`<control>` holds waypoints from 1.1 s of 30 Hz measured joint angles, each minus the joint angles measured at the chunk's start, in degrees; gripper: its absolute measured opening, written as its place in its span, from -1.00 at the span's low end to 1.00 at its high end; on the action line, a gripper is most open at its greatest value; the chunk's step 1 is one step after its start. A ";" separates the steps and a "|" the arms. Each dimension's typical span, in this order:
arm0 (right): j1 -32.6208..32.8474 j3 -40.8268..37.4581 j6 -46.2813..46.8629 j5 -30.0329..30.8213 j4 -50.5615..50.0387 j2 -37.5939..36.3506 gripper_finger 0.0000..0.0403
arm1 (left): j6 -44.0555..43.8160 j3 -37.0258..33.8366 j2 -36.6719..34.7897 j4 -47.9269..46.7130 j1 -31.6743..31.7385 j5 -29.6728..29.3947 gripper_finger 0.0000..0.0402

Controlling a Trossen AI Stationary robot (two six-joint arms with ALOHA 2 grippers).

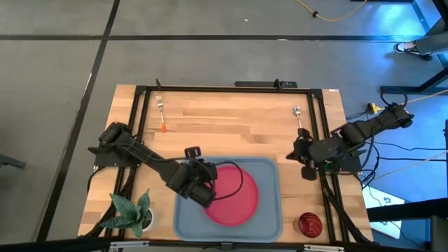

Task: Pick and place plate/cup/fork/spoon on tray
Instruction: Put the red glass on the blue serving tray to the top right of the pink plate

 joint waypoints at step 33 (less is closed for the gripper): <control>2.10 3.51 3.62 -33.51 -14.06 19.53 -0.87 | 2.75 0.00 0.07 -0.46 1.72 1.27 -0.58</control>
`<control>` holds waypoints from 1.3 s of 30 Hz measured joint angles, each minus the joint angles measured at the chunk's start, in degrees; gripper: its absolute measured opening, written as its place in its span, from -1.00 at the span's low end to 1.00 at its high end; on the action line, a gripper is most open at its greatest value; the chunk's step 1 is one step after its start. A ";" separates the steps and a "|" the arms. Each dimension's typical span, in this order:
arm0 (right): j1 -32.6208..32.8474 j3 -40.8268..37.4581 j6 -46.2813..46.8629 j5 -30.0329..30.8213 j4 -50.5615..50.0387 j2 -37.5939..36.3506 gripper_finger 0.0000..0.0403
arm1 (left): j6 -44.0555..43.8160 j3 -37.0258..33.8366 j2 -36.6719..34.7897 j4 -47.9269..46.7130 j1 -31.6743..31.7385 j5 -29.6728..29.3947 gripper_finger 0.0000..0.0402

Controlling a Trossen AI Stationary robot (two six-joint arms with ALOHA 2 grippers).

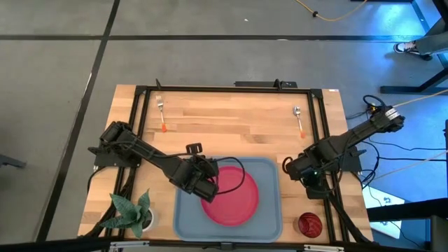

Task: Pick and place plate/cup/fork/spoon on tray
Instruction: Put the red glass on the blue serving tray to the top right of the pink plate

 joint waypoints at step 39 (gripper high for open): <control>12.21 -0.04 11.94 -3.30 16.17 0.03 -0.57 | 0.44 0.00 0.02 0.01 0.00 1.68 -0.58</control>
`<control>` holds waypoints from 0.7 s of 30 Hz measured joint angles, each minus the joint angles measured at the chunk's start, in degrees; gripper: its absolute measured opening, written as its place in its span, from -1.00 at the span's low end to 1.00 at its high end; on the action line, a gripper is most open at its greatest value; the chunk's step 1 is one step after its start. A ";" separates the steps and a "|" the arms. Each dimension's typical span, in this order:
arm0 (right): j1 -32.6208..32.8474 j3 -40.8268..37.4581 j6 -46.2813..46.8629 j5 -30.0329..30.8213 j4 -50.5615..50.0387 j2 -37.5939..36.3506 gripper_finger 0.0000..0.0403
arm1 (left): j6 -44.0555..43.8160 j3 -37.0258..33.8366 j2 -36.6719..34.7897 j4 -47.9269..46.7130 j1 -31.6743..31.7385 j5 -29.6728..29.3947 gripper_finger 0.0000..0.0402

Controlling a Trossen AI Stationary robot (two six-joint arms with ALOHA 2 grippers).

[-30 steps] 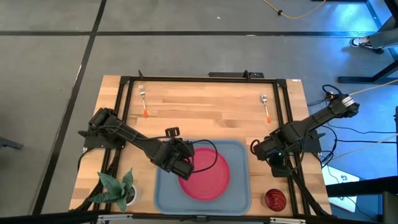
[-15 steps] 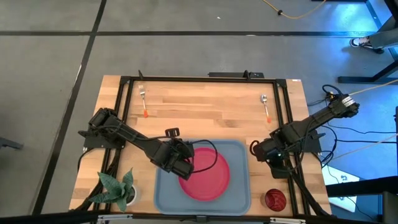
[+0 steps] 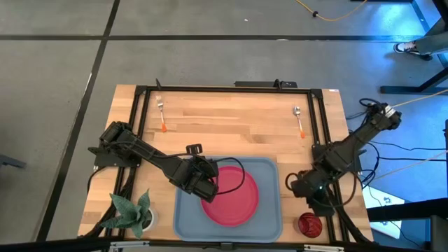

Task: Pick and place plate/cup/fork/spoon on tray
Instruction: Put the red glass on the blue serving tray to the top right of the pink plate

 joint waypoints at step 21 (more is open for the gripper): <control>8.27 0.00 5.56 9.12 1.12 6.79 -0.57 | -0.02 0.00 0.02 0.04 -0.02 -0.02 -0.58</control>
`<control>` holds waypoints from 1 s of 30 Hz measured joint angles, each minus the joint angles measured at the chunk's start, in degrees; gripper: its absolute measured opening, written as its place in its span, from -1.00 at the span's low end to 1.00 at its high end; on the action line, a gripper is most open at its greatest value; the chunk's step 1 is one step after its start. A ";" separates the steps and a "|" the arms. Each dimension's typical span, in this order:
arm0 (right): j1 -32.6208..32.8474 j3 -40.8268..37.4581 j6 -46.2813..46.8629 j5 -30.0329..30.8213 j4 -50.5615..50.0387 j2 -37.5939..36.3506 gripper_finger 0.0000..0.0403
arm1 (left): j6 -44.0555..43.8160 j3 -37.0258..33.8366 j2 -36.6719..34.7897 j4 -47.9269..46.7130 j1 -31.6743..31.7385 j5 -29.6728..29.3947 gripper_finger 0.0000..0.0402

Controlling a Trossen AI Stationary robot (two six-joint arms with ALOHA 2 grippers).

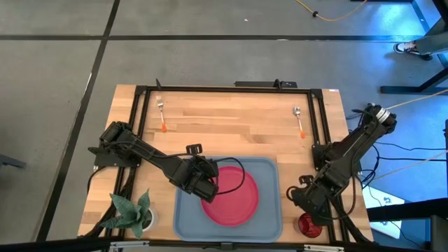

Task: Pick and place plate/cup/fork/spoon on tray
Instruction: Put the red glass on the blue serving tray to the top right of the pink plate

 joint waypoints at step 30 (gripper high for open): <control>0.31 0.00 2.32 -0.70 3.45 0.42 -0.57 | 0.03 0.02 0.00 0.81 0.00 0.04 -0.58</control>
